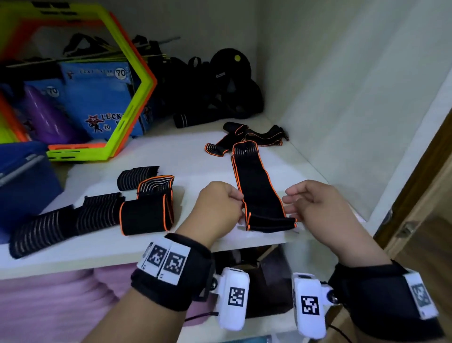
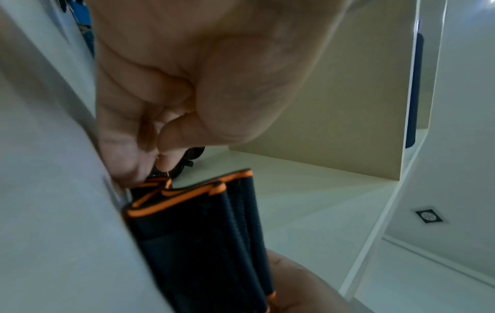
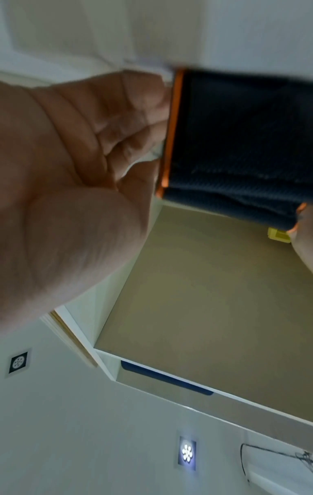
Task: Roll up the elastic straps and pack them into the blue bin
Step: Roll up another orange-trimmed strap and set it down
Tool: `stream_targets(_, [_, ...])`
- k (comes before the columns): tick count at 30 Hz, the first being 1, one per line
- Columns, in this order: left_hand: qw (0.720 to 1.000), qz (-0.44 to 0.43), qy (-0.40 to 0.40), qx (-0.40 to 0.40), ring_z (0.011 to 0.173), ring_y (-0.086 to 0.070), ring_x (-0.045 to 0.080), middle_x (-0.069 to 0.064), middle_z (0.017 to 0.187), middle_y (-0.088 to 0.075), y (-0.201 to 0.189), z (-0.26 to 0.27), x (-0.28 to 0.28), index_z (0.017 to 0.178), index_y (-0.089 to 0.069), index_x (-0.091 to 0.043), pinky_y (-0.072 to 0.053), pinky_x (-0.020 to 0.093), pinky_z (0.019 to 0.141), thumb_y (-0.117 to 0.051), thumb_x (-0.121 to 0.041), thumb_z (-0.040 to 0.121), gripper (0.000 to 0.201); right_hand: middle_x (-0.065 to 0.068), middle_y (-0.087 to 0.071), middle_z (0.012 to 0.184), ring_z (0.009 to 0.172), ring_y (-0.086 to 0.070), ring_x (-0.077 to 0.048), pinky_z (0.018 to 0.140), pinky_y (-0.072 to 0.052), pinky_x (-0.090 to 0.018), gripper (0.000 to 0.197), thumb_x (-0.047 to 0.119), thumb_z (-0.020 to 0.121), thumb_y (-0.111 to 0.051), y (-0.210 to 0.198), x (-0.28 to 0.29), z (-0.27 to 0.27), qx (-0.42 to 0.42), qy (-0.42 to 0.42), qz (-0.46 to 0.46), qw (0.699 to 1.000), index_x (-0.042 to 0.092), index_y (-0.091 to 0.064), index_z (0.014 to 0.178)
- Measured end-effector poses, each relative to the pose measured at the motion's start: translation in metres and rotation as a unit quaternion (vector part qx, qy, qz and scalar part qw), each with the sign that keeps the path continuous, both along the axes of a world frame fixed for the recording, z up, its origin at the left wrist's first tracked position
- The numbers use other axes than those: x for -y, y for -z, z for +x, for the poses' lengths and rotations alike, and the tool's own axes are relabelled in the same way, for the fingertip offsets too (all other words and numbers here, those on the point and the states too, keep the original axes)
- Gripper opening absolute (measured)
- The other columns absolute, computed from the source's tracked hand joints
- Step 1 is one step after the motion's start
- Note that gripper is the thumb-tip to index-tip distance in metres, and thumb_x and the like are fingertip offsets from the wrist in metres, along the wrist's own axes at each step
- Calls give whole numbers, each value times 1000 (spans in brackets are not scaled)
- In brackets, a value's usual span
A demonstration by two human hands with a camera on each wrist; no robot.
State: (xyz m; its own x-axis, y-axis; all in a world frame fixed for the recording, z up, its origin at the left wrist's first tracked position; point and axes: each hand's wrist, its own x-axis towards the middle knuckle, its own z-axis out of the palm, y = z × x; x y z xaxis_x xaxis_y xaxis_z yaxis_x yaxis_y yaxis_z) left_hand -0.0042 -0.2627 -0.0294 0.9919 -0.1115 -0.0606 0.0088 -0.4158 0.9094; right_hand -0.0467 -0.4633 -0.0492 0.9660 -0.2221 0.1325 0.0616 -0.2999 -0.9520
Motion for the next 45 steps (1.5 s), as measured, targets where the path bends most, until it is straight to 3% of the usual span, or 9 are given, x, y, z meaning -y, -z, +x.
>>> stream_targets(10, [965,192,111,142,120,-54,24,2,126,-61,9,-26,-16,124,-68,-18,-46,36,104,-51,-1,85,45,0,-73,110,103,-69,-8,84,-49,-9,67,-31,72,-37,8,3,-25,21,-83,-89,992,20,-68,104])
stream_targets(17, [948,233,159,145,116,-47,24,-4,118,-56,20,-29,-28,95,-68,-26,-38,38,105,-57,-35,72,27,16,-62,117,105,-61,-4,93,-47,-21,42,2,82,-70,6,5,-29,30,-129,-271,953,27,-69,116])
stream_targets(22, [964,153,117,183,113,-55,8,-14,111,-63,35,-30,-31,92,-76,-33,-43,34,104,-67,-57,83,26,11,-61,102,92,-57,-1,78,-39,-8,6,23,91,-69,11,11,-24,93,-131,-317,935,22,-72,85])
stream_targets(25, [972,120,77,187,104,-60,6,-11,104,-65,36,-31,-24,79,-77,-29,-46,36,101,-65,-43,92,23,11,-53,80,80,-52,3,71,-35,-10,41,21,96,-62,11,12,-22,104,-130,-302,939,31,-49,58])
stream_targets(29, [974,113,20,197,94,-62,4,-8,95,-66,39,-32,-12,71,-74,-22,-49,36,95,-63,-41,94,33,-2,-59,81,83,-56,-16,77,-42,-32,42,28,102,-50,13,14,-16,94,-118,-278,949,4,-61,69])
stream_targets(35, [980,78,-33,180,83,-65,12,-5,86,-64,42,-29,-6,63,-67,-20,-53,43,86,-66,-51,87,39,-9,-58,80,79,-56,-24,75,-44,-38,52,38,102,-46,9,11,-13,64,-90,-263,959,0,-59,69])
stream_targets(38, [974,111,-33,197,86,-64,7,-10,89,-66,41,-32,-6,87,-69,-32,-53,41,85,-66,-51,85,19,-1,-61,81,80,-56,-20,70,-42,-32,37,40,98,-54,7,8,-14,48,-71,-252,964,8,-62,80])
stream_targets(41, [970,118,8,210,101,-56,8,-17,109,-63,41,-35,-10,133,-47,-51,-47,32,93,-64,-45,89,48,8,-65,96,95,-61,-13,85,-46,-32,27,38,96,-59,5,3,-14,8,-82,-184,980,25,-53,119])
stream_targets(45, [961,145,45,233,104,-56,13,-26,106,-62,47,-30,-16,129,-55,-50,-48,38,95,-56,-47,92,37,6,-68,108,104,-63,-14,95,-48,-36,33,38,98,-53,10,-2,-8,14,-98,-196,976,28,-57,129])
